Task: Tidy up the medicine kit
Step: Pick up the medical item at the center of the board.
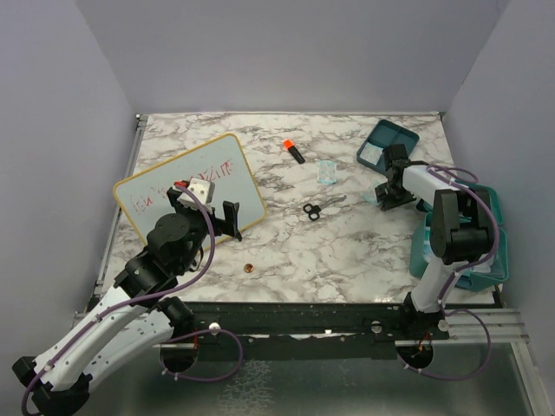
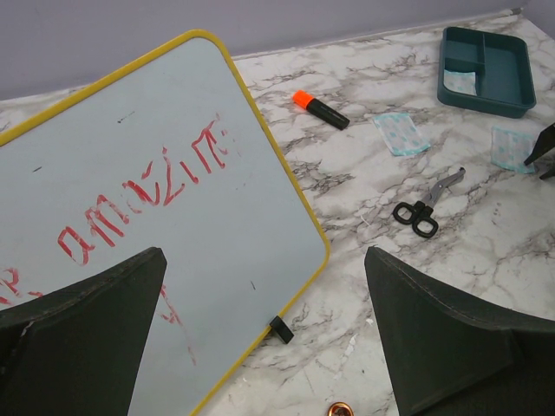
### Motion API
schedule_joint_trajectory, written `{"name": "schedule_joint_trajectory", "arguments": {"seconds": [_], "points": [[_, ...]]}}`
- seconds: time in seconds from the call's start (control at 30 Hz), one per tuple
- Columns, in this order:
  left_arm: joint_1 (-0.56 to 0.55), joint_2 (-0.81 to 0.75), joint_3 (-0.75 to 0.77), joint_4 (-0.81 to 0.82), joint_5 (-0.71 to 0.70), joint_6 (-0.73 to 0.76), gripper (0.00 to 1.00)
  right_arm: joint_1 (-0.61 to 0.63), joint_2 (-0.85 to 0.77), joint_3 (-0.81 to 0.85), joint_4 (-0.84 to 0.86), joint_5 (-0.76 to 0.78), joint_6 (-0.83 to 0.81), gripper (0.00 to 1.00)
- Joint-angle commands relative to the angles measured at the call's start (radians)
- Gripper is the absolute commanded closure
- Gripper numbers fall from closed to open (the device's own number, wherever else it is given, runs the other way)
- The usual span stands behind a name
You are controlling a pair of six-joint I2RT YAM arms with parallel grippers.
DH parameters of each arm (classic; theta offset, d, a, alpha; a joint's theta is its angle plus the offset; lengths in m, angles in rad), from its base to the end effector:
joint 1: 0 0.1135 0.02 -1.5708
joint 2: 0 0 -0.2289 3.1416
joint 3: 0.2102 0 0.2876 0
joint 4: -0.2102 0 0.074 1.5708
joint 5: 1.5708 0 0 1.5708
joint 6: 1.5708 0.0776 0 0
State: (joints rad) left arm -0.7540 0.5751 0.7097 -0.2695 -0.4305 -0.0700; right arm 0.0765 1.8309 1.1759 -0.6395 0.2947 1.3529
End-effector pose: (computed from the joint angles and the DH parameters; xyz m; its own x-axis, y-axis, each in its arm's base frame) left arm 0.1984 -0.1419 0.3158 -0.1202 0.0257 -0.9924 0.3130 0.9497 -0.0133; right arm 0.3795 0.0065 0.0683 -0.2016 0.9215 -0.3318 0.9378 0.2793 0.2059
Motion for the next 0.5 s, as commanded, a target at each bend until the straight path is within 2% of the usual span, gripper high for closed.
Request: {"name": "schedule_joint_trajectory", "arguments": {"seconds": [0.0,0.23,0.47], "points": [[0.002,-0.004,-0.013,0.02,0.021,0.007,0.01,-0.006,0.053,-0.004,-0.011,-0.041,0.038,0.65],[0.002,-0.004,-0.014,0.021,0.016,0.007,0.01,-0.006,0.057,-0.005,-0.019,-0.04,0.054,0.73],[0.002,-0.006,-0.014,0.02,0.016,0.008,0.01,-0.006,0.057,0.001,0.005,-0.036,0.011,0.92]]}}
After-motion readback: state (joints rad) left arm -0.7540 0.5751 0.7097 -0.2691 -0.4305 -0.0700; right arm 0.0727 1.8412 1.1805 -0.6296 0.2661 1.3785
